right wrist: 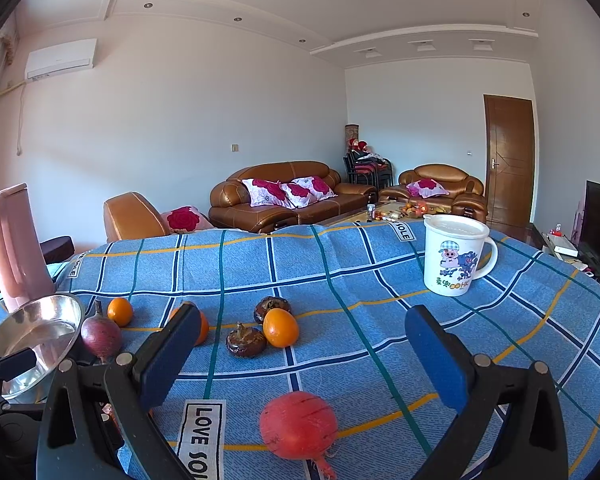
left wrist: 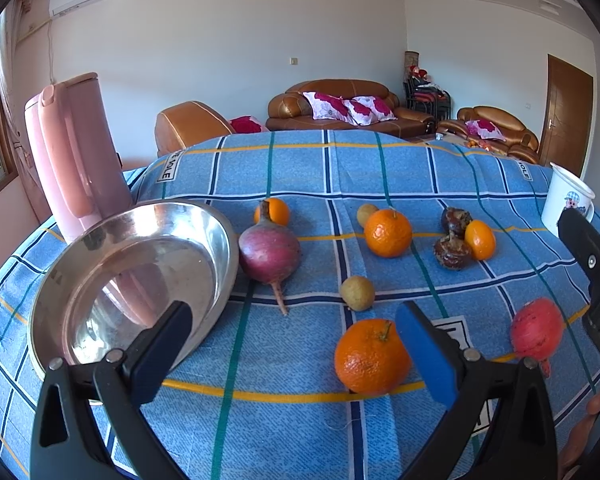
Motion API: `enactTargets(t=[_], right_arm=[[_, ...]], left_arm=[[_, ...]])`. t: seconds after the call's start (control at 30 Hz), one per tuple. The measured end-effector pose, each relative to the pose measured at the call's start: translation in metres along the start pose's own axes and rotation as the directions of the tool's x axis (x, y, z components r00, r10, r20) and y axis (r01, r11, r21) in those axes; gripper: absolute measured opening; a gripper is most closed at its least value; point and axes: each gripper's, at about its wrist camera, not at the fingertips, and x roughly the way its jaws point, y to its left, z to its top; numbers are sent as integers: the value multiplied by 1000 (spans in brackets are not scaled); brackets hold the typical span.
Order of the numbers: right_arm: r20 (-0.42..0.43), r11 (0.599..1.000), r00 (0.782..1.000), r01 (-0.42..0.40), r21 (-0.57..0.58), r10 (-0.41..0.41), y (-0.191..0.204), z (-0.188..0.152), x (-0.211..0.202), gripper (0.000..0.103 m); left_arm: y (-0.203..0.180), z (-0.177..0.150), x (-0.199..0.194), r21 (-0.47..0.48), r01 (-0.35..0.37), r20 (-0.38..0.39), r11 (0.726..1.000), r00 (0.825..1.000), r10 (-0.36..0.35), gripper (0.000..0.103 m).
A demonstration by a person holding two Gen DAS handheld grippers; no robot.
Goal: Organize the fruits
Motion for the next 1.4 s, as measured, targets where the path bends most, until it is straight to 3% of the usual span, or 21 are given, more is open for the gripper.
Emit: enactTargets(t=[0.6, 0.67, 0.8, 0.93, 1.07, 1.13, 1.2, 1.4], right_arm=[[-29, 999, 999, 30, 44, -29, -17, 2, 4, 102], [-58, 995, 998, 40, 89, -35, -30, 4, 9, 102], [-150, 995, 987, -34, 96, 48, -48, 2, 16, 102], [-288, 989, 946, -140, 56, 151, -49, -10, 27, 101], [-435, 972, 871, -228, 51, 227, -35, -27, 48, 90], [-487, 965, 837, -254, 60, 250, -28, -34, 57, 80], [-533, 961, 806, -269, 59, 258, -22, -41, 64, 78], [-560, 959, 799, -282, -25, 220, -12, -43, 65, 76]], left_arm=[[3, -1, 2, -16, 3, -21, 1000, 1000, -3, 103], [5, -2, 3, -28, 28, -44, 999, 999, -29, 103], [4, -11, -2, -9, 103, -87, 995, 991, -103, 103], [9, -25, -17, 0, 102, -89, 995, 991, -102, 103], [15, -24, -23, -56, 98, -63, 994, 993, -102, 103], [10, -20, -18, -45, 99, -81, 994, 991, -103, 103], [2, -16, -11, -19, 104, -107, 994, 989, -105, 102], [-28, -15, 18, 38, 127, -227, 991, 967, -115, 89]])
